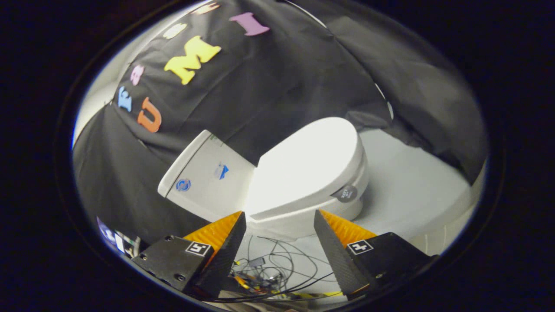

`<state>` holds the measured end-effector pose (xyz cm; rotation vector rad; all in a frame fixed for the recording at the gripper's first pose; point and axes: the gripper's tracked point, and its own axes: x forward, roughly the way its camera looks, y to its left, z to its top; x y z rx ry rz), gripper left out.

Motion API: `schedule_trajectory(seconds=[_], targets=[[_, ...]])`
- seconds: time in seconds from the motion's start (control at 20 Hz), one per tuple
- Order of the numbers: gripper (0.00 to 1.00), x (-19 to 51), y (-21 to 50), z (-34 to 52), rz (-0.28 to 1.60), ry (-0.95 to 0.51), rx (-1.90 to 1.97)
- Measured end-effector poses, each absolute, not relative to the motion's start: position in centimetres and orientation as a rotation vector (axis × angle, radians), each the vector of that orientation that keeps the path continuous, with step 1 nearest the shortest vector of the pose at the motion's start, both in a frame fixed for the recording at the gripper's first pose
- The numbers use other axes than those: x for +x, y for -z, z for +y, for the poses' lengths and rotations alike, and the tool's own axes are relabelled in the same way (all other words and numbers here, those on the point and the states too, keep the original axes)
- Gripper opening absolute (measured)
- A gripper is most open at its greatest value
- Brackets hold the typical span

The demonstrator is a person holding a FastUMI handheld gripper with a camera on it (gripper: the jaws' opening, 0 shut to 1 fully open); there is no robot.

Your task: Open the toilet lid.

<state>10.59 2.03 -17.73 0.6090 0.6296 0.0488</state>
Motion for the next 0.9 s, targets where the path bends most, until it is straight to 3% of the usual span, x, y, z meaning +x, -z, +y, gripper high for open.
schedule_trajectory(seconds=[0.65, 0.9], targets=[[0.99, 16.3, 27.1, -3.8, 0.751, 0.042, 0.707], [0.93, 17.7, 29.0, -6.4, 0.777, 0.084, 0.741]])
